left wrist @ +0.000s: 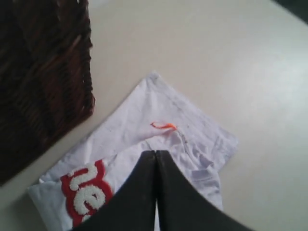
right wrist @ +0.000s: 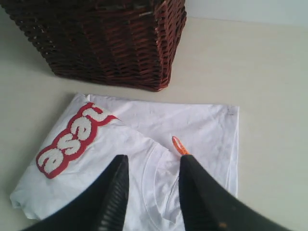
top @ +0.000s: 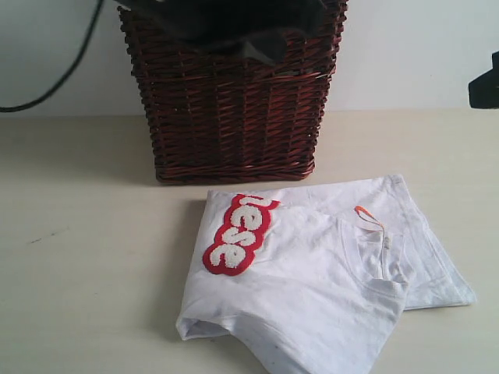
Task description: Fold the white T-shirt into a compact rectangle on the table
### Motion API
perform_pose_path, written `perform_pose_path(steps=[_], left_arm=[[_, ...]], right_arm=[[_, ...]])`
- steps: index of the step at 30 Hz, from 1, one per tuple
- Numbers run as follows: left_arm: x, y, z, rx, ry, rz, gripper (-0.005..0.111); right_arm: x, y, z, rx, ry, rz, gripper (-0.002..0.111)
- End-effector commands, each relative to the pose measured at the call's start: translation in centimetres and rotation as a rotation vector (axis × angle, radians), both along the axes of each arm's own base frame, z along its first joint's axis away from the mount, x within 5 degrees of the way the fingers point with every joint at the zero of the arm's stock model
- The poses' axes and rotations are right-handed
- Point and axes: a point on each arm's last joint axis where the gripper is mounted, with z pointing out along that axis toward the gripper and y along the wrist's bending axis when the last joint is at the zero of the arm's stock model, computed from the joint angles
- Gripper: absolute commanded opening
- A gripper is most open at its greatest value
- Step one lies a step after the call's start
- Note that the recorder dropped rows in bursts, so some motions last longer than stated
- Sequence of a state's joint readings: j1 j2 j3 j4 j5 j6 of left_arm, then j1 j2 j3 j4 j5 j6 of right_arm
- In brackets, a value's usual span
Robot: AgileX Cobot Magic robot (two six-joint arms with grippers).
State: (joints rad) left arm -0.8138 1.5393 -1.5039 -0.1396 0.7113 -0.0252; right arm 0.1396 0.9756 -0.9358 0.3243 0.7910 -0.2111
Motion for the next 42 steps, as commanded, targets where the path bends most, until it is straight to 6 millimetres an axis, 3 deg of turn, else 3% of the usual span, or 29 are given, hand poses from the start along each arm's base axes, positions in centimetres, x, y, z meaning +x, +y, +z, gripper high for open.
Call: perform_pose_path(steps=[1, 3, 5, 6, 11, 16, 26, 29, 32, 36, 42], left_arm=[[-3.8, 4.2, 1.5, -0.154, -0.155, 0.024, 0.000], [-5.1, 5.7, 1.3, -0.199, -0.196, 0.034, 0.000], [-6.4, 7.2, 1.6, -0.246, -0.237, 0.043, 0.000], [-6.8, 7.6, 1.7, -0.260, -0.250, 0.044, 0.000], [-8.9, 9.8, 2.3, -0.280, -0.285, 0.036, 0.000], [-9.9, 10.9, 1.6, -0.240, -0.287, 0.016, 0.000], [-10.8, 11.8, -0.4, -0.189, -0.278, 0.001, 0.000], [-10.7, 11.8, -0.4, -0.192, -0.281, 0.002, 0.000], [-10.7, 11.8, -0.4, -0.192, -0.281, 0.002, 0.000], [-10.8, 11.8, -0.5, -0.189, -0.278, 0.001, 0.000], [-10.8, 11.8, -0.6, -0.182, -0.272, -0.001, 0.000]], right_arm=[[-1.2, -0.3, 1.1, 0.014, -0.081, -0.012, 0.028], [-1.2, -0.1, -0.1, 0.028, -0.056, -0.012, 0.020], [-0.2, -0.1, -2.9, 0.020, 0.031, -0.025, 0.023], [0.4, -0.1, -4.4, 0.001, 0.088, -0.029, 0.028], [3.3, 0.3, -9.5, -0.034, 0.349, -0.048, 0.077], [6.1, 1.0, -14.7, -0.003, 0.551, -0.068, 0.073], [9.4, 1.4, -22.2, -0.004, 0.631, -0.113, 0.070], [9.9, 1.3, -23.6, -0.018, 0.632, -0.134, 0.064], [10.0, 1.4, -24.3, -0.006, 0.640, -0.133, 0.051], [10.2, 1.8, -24.1, 0.031, 0.618, -0.094, 0.026], [10.2, 2.0, -23.7, 0.035, 0.591, -0.065, 0.003]])
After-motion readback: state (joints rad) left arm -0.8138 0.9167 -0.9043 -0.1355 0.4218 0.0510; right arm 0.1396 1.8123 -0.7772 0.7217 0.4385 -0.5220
